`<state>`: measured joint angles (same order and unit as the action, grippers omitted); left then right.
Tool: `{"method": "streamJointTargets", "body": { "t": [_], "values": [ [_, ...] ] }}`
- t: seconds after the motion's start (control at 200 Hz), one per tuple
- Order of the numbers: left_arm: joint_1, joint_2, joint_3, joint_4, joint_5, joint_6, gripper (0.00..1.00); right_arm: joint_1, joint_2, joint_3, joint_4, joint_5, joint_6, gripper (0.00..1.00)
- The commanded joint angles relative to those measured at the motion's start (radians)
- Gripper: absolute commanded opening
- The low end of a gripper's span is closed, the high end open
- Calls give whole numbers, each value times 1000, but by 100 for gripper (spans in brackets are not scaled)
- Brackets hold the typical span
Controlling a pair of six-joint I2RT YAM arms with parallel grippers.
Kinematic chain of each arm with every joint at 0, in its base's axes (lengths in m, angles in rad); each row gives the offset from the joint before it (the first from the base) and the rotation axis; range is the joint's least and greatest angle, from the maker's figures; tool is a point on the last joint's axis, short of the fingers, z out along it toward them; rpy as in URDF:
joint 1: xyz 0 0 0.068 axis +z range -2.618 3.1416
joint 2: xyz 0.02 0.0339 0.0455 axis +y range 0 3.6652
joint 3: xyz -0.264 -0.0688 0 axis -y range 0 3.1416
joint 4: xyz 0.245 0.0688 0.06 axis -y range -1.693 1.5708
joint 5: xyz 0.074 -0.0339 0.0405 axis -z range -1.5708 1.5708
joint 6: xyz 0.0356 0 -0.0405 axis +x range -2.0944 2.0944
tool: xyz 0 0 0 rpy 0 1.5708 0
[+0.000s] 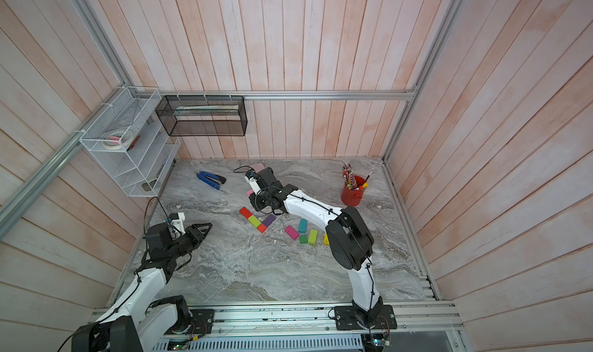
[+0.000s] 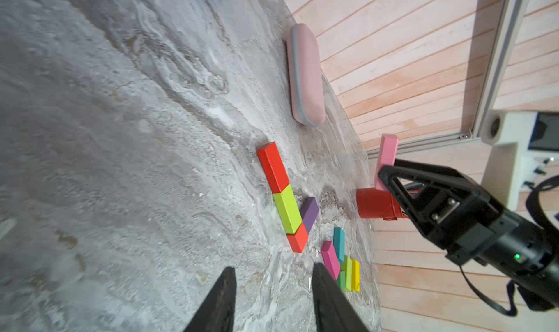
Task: Assemble the letter v with building blocks
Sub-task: Place the building block at the center of the board.
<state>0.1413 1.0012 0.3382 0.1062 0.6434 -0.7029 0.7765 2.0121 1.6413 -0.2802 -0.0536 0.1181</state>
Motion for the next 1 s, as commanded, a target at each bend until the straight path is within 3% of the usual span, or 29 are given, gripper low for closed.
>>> {"method": "streamJointTargets", "body": {
  "t": [0.0,0.515,0.715,0.99],
  "values": [
    [-64,55,47,26,-34,59,44,-9,4,-24,-21,31,62,9],
    [-361,359,262,20,-143,141,40,-115,72,-35,-137,11,271,12],
    [-410,450,288,19,-170,135,40,-138,90,-70,-122,1,326,11],
    [-452,464,273,29,-213,128,34,-137,111,-104,-119,-9,348,12]
  ]
}}
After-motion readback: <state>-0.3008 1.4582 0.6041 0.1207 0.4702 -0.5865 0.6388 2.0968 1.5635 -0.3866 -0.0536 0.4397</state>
